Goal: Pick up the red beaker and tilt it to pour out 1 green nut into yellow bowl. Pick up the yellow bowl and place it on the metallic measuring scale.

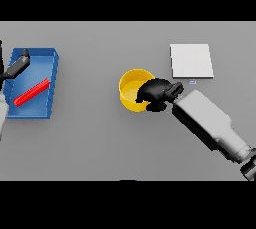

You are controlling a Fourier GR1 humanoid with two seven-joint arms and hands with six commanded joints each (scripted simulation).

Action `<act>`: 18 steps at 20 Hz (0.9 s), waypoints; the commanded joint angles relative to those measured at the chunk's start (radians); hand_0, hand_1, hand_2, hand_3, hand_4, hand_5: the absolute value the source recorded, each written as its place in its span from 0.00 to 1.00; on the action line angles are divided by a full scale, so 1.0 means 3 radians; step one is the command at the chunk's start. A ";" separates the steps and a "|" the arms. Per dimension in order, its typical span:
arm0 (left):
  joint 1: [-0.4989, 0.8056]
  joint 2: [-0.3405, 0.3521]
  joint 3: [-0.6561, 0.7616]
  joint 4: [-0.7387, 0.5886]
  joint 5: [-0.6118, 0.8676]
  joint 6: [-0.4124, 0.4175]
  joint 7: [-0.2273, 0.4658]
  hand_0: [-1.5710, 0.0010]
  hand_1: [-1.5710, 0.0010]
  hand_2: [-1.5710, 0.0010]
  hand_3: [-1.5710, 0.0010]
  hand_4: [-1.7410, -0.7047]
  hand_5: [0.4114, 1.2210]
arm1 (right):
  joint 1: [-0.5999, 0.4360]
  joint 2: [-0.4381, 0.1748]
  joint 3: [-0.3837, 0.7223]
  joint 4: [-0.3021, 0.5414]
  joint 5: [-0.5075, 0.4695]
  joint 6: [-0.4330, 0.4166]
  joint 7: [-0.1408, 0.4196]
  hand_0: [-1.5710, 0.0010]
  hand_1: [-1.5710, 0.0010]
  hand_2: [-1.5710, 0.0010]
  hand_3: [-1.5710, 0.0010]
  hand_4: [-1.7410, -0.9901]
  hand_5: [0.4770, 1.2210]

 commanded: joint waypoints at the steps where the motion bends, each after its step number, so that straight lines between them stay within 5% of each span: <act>1: -0.0009 -0.0007 -0.0020 -0.0011 -0.0012 -0.0011 0.0018 1.00 1.00 1.00 1.00 0.97 0.34 | 0.0029 -0.0004 0.0003 -0.0036 -0.0003 -0.0041 0.0033 0.04 0.04 0.18 0.12 0.03 0.98; 3: 0.0047 -0.0010 -0.0024 -0.0063 -0.0013 -0.0001 0.0002 1.00 1.00 1.00 1.00 0.98 0.34 | 0.0027 -0.0076 0.0004 -0.0113 -0.0014 -0.0036 -0.0036 0.03 0.03 0.17 0.11 0.02 0.99; 11: 0.0022 -0.0011 -0.0017 -0.0042 -0.0020 0.0021 -0.0005 1.00 1.00 1.00 1.00 0.97 0.35 | -0.0078 -0.0287 -0.0258 -0.0549 -0.0153 0.0205 0.0190 0.00 0.00 0.10 0.20 0.00 1.00; 12: 0.0009 -0.0006 -0.0021 -0.0052 -0.0023 0.0009 0.0025 1.00 1.00 1.00 1.00 0.97 0.35 | -0.0103 -0.0280 -0.0297 -0.0572 -0.0144 0.0190 0.0288 0.00 0.00 0.10 0.19 0.00 1.00; 16: -0.0009 -0.0007 -0.0001 -0.0031 -0.0005 0.0012 0.0010 1.00 1.00 1.00 1.00 0.96 0.35 | -0.0150 -0.0366 -0.0427 -0.0485 -0.0180 0.0108 0.0206 0.00 0.00 0.08 0.12 0.00 1.00; 18: 0.0011 0.0011 -0.0012 -0.0079 -0.0017 -0.0010 0.0058 1.00 1.00 1.00 1.00 0.97 0.36 | -0.0173 -0.0425 -0.0536 -0.0455 -0.0220 0.0119 0.0263 0.00 0.00 0.06 0.17 0.00 1.00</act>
